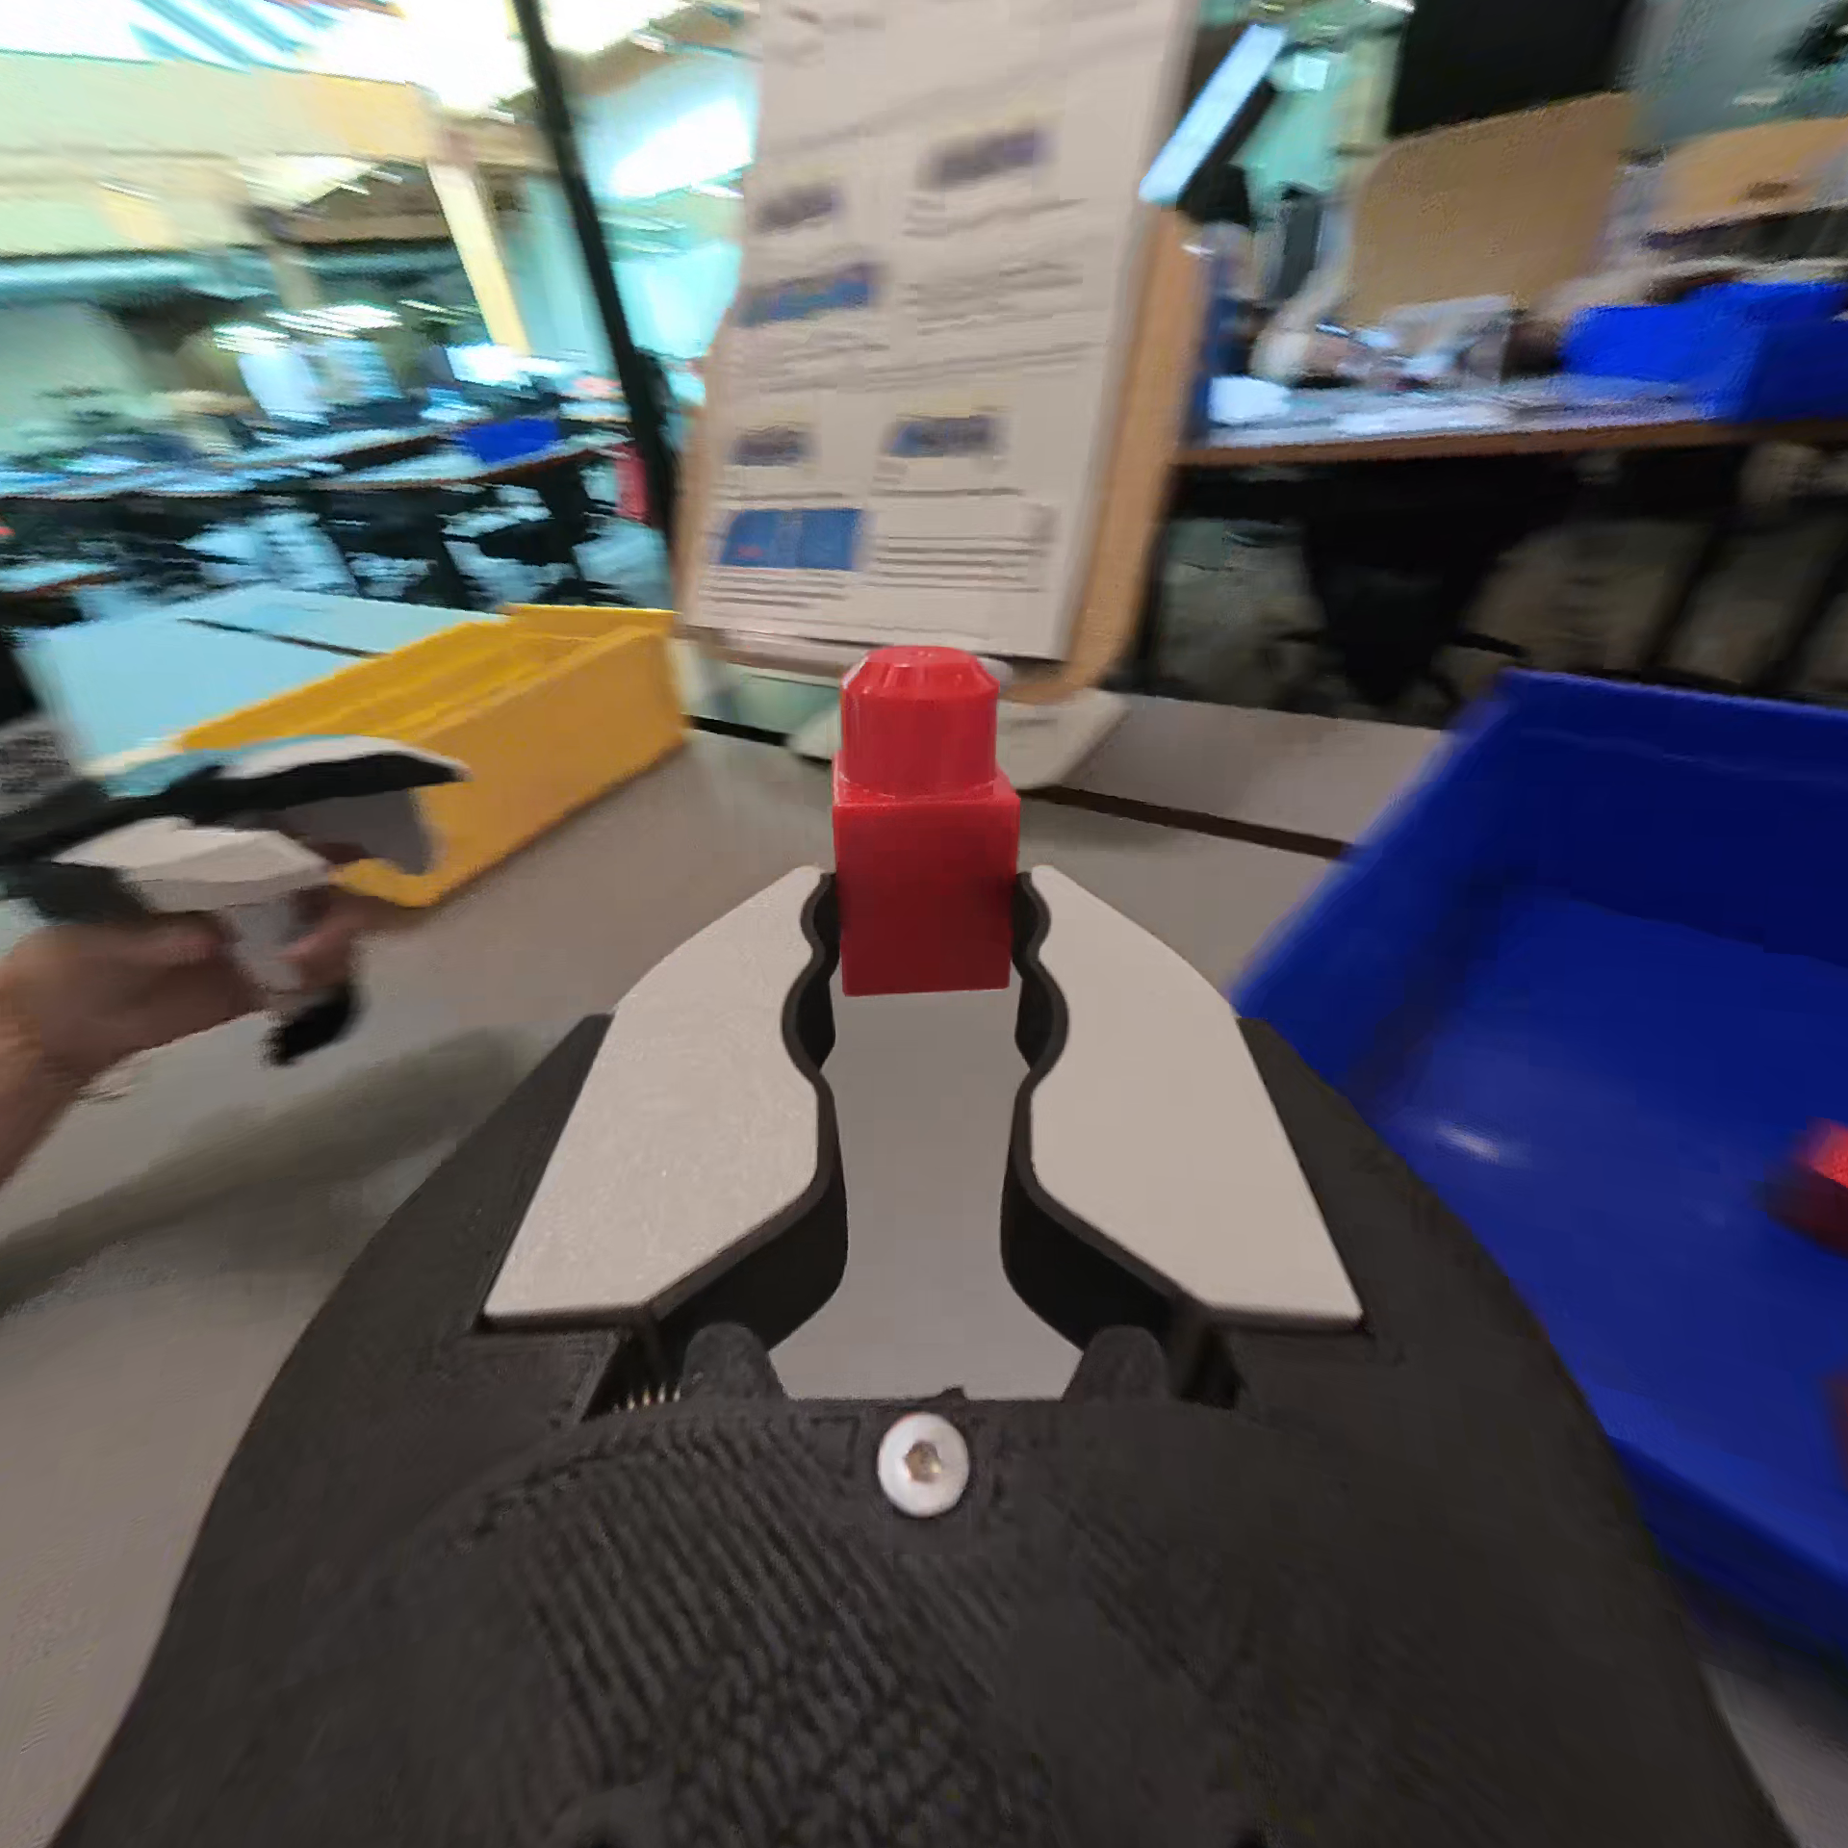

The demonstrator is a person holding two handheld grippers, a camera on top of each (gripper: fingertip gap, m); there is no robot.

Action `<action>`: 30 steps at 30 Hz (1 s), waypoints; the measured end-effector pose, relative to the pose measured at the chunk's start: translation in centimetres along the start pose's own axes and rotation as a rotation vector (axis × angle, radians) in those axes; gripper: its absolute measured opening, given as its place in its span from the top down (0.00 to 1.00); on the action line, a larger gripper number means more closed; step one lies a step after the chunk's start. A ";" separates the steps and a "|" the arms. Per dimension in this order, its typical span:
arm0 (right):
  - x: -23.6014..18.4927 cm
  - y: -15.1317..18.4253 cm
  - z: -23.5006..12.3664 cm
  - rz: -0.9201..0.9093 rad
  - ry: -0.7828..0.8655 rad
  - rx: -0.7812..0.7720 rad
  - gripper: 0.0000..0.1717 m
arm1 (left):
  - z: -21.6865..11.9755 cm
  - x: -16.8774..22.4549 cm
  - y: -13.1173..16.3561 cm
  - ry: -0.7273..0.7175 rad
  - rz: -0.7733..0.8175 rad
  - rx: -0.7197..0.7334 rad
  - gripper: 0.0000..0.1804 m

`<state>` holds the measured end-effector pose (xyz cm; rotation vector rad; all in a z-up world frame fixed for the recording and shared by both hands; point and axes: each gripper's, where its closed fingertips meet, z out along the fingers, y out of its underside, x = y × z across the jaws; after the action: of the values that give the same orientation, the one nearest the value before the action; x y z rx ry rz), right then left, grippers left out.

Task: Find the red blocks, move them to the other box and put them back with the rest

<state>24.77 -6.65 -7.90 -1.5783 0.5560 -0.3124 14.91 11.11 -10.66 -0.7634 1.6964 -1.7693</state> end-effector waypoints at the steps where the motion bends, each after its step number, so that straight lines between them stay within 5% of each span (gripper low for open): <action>1: 2.8 0.4 -1.1 -0.002 0.106 -0.031 0.80 | 0.0 -0.6 0.3 -0.038 0.013 -0.018 0.68; 7: 14.1 2.5 -1.9 -0.097 0.423 -0.370 0.80 | 0.5 -1.4 1.3 -0.078 -0.037 -0.045 0.70; 15: 21.1 7.5 5.2 -0.042 0.399 -0.798 0.80 | 0.7 -2.2 3.3 -0.108 -0.024 -0.110 0.73; 25: 23.4 9.7 7.7 -0.087 0.452 -0.961 0.80 | 0.7 -2.6 3.6 -0.105 -0.097 -0.094 0.73; 30: 23.4 8.2 8.0 -0.096 0.477 -0.845 0.67 | 0.6 -2.6 3.3 -0.108 -0.095 -0.085 0.72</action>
<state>47.30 -12.21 -19.85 -2.3662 1.0751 -0.5826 17.12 12.52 -13.99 -0.9733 1.6975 -1.6948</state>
